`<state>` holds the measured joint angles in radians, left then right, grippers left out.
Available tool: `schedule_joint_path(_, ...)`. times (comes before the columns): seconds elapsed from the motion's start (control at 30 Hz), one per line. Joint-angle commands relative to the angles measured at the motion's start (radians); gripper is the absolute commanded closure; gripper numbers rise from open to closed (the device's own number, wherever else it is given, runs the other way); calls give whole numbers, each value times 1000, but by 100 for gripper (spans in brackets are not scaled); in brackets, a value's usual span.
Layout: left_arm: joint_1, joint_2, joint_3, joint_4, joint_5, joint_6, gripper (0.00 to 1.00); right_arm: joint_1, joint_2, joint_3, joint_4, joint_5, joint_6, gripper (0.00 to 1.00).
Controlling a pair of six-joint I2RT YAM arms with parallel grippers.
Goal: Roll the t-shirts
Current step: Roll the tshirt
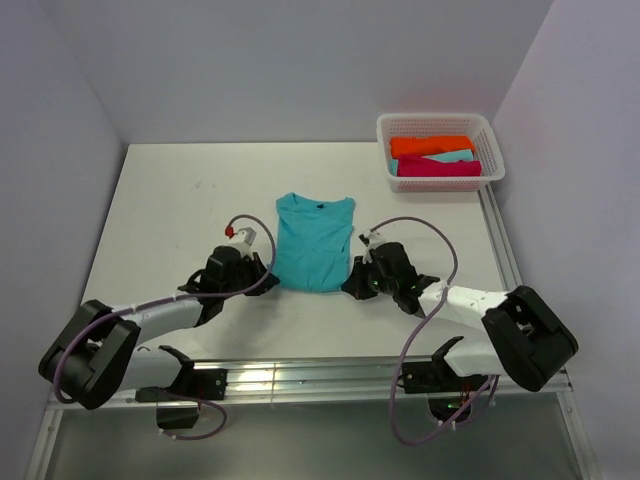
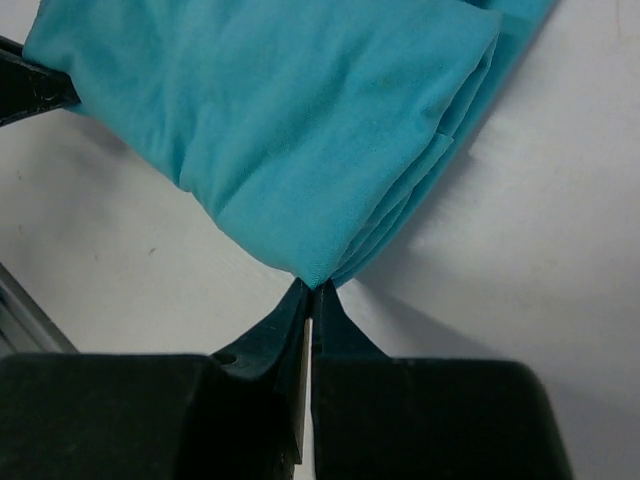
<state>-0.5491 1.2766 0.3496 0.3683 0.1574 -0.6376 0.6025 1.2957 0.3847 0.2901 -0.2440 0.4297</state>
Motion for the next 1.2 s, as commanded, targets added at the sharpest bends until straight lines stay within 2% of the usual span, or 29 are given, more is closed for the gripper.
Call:
schedule_joint_path(0.0, -6, -52, 38, -156, 73, -66, 100, 8, -70, 46, -176, -41, 59, 100)
schedule_joint_path(0.2, -6, -40, 124, -288, 120, -94, 100, 8, -125, 71, -305, -74, 96, 100)
schedule_joint_path(0.4, -6, -19, 199, -365, 165, -119, 100, -1, -130, 105, -380, -136, 115, 100)
schedule_joint_path(0.57, -6, -2, 275, -500, 174, -119, 100, -33, -165, 137, -440, -176, 116, 100)
schedule_joint_path(0.9, -5, 49, 350, -562, 197, -165, 100, -135, -153, 192, -536, -281, 106, 100)
schedule_joint_path(1.17, 37, 96, 426, -597, 241, -182, 100, -230, -101, 256, -614, -347, 61, 100)
